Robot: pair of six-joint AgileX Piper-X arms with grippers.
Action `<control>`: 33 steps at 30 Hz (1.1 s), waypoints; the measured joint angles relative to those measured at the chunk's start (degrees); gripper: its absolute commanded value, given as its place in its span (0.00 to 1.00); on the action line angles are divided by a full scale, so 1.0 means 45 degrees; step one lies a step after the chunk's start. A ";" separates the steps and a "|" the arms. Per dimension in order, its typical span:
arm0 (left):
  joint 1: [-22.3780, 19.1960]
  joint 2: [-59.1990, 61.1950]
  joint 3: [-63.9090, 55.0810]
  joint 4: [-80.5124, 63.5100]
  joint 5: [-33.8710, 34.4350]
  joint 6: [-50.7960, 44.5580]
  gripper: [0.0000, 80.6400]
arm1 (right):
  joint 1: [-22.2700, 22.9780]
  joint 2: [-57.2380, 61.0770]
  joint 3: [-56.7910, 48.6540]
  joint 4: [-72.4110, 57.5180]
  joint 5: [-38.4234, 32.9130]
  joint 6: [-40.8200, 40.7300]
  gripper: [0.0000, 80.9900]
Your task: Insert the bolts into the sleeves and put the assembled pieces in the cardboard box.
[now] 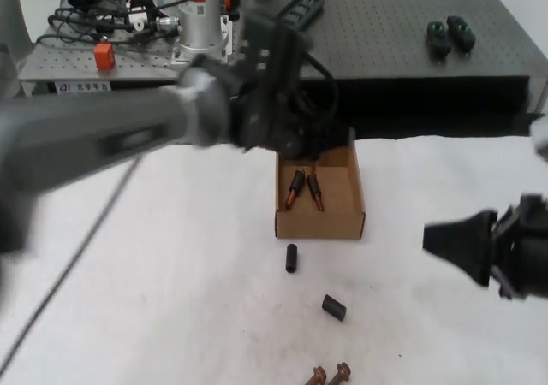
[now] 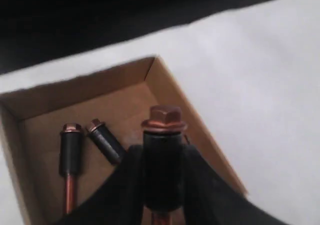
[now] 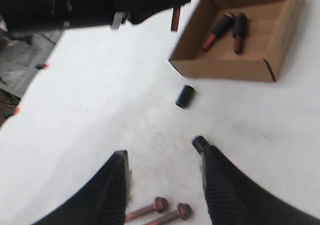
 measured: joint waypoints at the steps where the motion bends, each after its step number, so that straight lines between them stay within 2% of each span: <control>1: 0.0000 0.0830 -0.1091 0.0897 -0.0080 0.0176 0.01 | 0.0160 0.0000 0.0000 0.0392 0.0449 -0.0119 0.43; 6: 0.0000 0.3692 -0.4775 0.3823 -0.0189 0.0748 0.00 | 0.0955 0.0000 0.0000 0.1707 0.2486 -0.0642 0.43; 7: 0.0000 0.4014 -0.5166 0.4199 -0.0218 0.0811 0.03 | 0.1128 0.0000 0.0000 0.1863 0.2776 -0.0821 0.43; 10: 0.0000 0.4378 -0.5621 0.4676 -0.0254 0.0934 0.18 | 0.1474 0.0150 0.0000 0.1989 0.3151 -0.1161 0.43; 13: 0.0000 0.4373 -0.5718 0.4814 -0.0515 0.0936 0.39 | 0.1973 0.0812 -0.0187 0.2264 0.3576 -0.1519 0.43; 15: 0.0000 0.4373 -0.5790 0.4889 -0.0603 0.0996 0.46 | 0.2148 0.1206 -0.0310 0.2366 0.3722 -0.1690 0.43; 17: 0.0000 0.4373 -0.5846 0.4995 -0.0623 0.1057 0.42 | 0.2449 0.2080 -0.0607 0.2505 0.3962 -0.2048 0.43; 21: 0.0000 0.3982 -0.5911 0.5932 -0.0875 0.1352 0.28 | 0.2925 0.3522 -0.1414 0.2551 0.4256 -0.2747 0.43; 24: 0.0066 0.3093 -0.5765 0.6878 -0.1673 0.1677 0.26 | 0.3453 0.5246 -0.2521 0.2551 0.4561 -0.3555 0.43; 29: 0.0833 -0.0229 -0.2566 0.6764 -0.2851 0.1928 0.26 | 0.4461 0.8837 -0.4916 0.3181 0.5239 -0.5069 0.43; 30: 0.1119 -0.1263 -0.0882 0.6131 -0.2965 0.1926 0.26 | 0.4616 0.9374 -0.5312 0.3372 0.5357 -0.5285 0.43; 33: 0.1388 -0.2708 0.1598 0.5258 -0.2993 0.1926 0.26 | 0.5151 1.1085 -0.6560 0.3845 0.6121 -0.5800 0.43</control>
